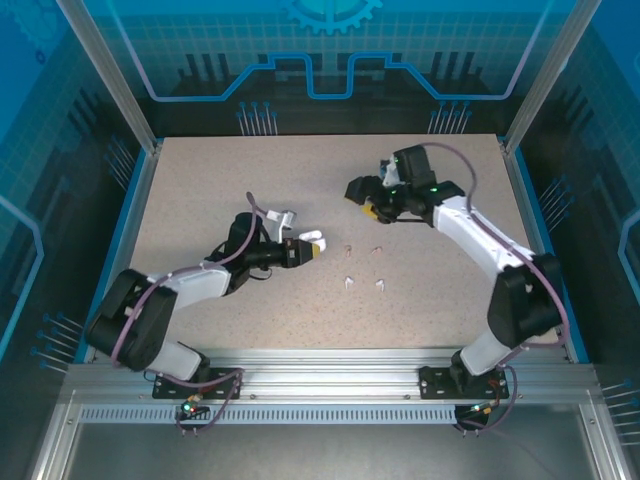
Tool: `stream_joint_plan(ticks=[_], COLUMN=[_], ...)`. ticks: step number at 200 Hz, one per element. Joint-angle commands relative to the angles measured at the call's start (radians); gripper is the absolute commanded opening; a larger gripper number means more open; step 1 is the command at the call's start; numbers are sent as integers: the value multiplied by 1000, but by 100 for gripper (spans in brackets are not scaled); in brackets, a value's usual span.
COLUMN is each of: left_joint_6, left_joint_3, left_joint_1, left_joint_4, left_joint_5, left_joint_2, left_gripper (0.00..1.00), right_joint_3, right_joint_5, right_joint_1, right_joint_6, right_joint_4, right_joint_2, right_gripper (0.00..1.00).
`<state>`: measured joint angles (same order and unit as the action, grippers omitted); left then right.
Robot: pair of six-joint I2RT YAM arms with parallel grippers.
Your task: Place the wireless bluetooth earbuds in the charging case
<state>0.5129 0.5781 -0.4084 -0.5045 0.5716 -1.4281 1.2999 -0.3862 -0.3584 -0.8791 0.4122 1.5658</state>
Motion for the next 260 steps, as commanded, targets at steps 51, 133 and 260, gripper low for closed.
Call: stream_joint_plan(ticks=[51, 133, 260], left_joint_6=[-405, -706, -656], left_joint_3=[-86, -46, -30], left_joint_1=[-136, -201, -206], left_joint_4=[-193, -207, 36], left_joint_5=[-461, -673, -790], left_joint_2=[339, 361, 409], left_gripper=[0, 0, 0], right_joint_3=[-203, -242, -85], right_joint_5=[211, 395, 591], right_joint_1=[0, -126, -344], right_joint_6=[164, 155, -7], right_joint_4=[165, 250, 417], right_joint_2=[-158, -168, 83], right_gripper=[70, 70, 65])
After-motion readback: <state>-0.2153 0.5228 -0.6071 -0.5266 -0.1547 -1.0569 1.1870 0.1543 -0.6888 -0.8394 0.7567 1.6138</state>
